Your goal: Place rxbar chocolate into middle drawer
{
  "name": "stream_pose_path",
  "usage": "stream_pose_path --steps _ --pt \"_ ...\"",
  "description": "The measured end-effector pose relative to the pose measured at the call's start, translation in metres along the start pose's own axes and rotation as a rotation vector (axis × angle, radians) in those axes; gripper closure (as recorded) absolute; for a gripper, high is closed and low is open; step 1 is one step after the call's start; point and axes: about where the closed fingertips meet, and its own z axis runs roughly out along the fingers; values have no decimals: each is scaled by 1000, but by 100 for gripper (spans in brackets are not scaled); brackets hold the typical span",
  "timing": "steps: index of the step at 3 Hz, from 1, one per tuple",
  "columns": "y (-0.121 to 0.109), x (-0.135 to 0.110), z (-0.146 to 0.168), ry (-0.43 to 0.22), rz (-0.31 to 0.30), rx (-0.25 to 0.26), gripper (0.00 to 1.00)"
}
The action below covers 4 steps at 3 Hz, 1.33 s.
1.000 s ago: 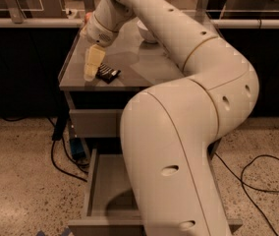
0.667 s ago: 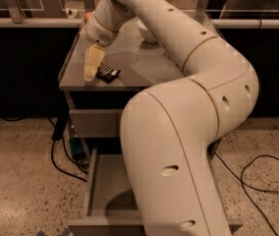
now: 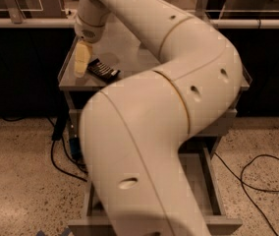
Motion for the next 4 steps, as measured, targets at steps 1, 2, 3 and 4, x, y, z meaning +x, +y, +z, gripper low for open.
stream_pose_path --steps 1,2,3,4 --pt "-6 0 12 132 38 54 0" --pt "-6 0 12 132 38 54 0" --pt "-8 9 9 184 85 69 0" --pt "-8 29 -13 314 191 121 0"
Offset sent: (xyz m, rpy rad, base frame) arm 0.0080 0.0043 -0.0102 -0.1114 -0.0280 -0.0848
